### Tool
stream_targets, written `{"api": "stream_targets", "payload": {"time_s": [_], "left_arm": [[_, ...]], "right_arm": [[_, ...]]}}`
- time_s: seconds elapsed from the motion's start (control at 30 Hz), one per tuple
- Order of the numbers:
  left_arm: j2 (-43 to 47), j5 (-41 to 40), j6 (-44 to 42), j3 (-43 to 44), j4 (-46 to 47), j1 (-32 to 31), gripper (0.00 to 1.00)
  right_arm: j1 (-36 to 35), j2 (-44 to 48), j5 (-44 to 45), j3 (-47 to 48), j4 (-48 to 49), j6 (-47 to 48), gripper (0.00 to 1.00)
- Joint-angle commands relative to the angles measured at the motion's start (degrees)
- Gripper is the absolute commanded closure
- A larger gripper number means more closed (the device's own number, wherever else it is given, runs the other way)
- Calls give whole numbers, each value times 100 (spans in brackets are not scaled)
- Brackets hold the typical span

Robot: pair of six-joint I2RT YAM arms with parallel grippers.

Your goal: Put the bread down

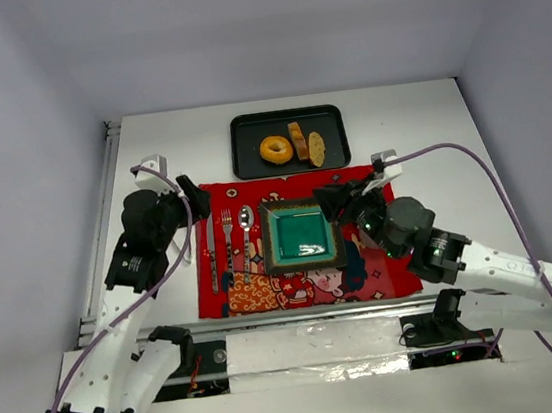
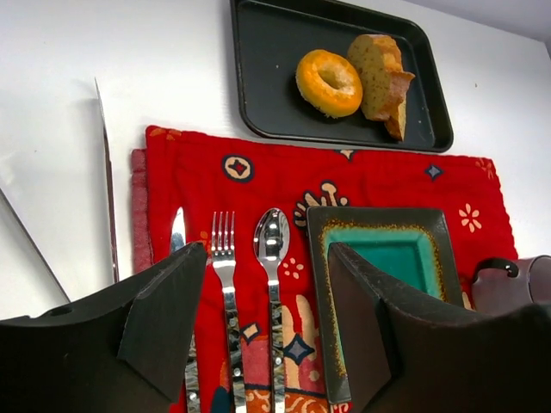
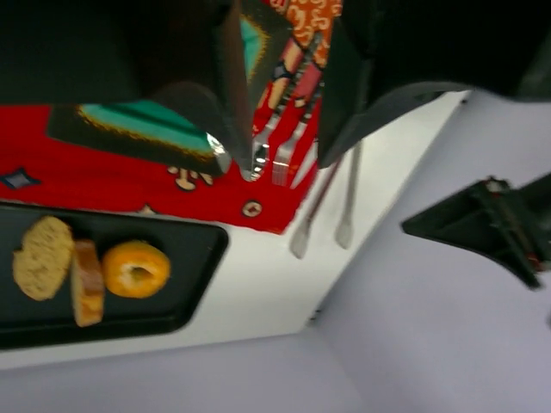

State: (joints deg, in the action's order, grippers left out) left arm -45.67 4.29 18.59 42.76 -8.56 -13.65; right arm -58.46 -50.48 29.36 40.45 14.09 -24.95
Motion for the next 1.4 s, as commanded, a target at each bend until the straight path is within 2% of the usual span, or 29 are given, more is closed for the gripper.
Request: {"api": "stream_targets", "payload": {"time_s": [0.0, 0.17, 0.23, 0.27, 0.33, 0.37, 0.43, 0.6, 0.67, 0.7, 0.77, 0.8, 0.87, 1.03, 1.17, 1.37], "left_arm": [[-117, -16, -31, 329, 293, 20, 44], [-599, -481, -171, 601, 179, 20, 47], [-793, -903, -215, 680, 126, 20, 52], [-1038, -1026, -268, 716, 91, 20, 63], [-1320, -1272, -329, 847, -5, 72, 76], [-1591, -1325, -417, 874, -6, 73, 91], [-1865, -1510, -488, 970, 12, 73, 100], [-2691, -1835, -663, 1189, 118, 134, 100], [-3078, -1984, -707, 1322, 65, 134, 88], [-3193, -2081, -716, 1401, 99, 187, 84], [-3534, -2143, -752, 1463, 170, 248, 70], [-3667, -2161, -760, 1550, 214, 301, 67], [-4044, -2196, -813, 1638, 240, 301, 63], [-4827, -2144, -918, 1955, 293, 591, 62], [-5468, -1757, -945, 2131, 276, 706, 63], [-5856, -1651, -1024, 2271, 276, 820, 68]], "right_arm": [[-8, -50, 684, -160, 542, 298, 55], [-8, -111, 799, -239, 578, 289, 56], [-8, -111, 816, -274, 604, 271, 63], [-8, -103, 825, -283, 595, 263, 69], [-8, -103, 834, -274, 543, 245, 89], [-8, -85, 851, -257, 516, 236, 97], [-8, -76, 878, -239, 446, 210, 100], [-8, -85, 913, -274, 472, 210, 100], [-8, -155, 939, -239, 437, 210, 100], [-8, -181, 948, -230, 420, 192, 97], [-8, -234, 983, -204, 393, 184, 92], [-8, -243, 983, -204, 384, 192, 87], [-8, -226, 983, -195, 349, 183, 82], [-8, -173, 975, -160, 244, 183, 80], [-8, -155, 975, -151, 209, 183, 80], [-8, -252, 922, -134, 209, 166, 79]]}}
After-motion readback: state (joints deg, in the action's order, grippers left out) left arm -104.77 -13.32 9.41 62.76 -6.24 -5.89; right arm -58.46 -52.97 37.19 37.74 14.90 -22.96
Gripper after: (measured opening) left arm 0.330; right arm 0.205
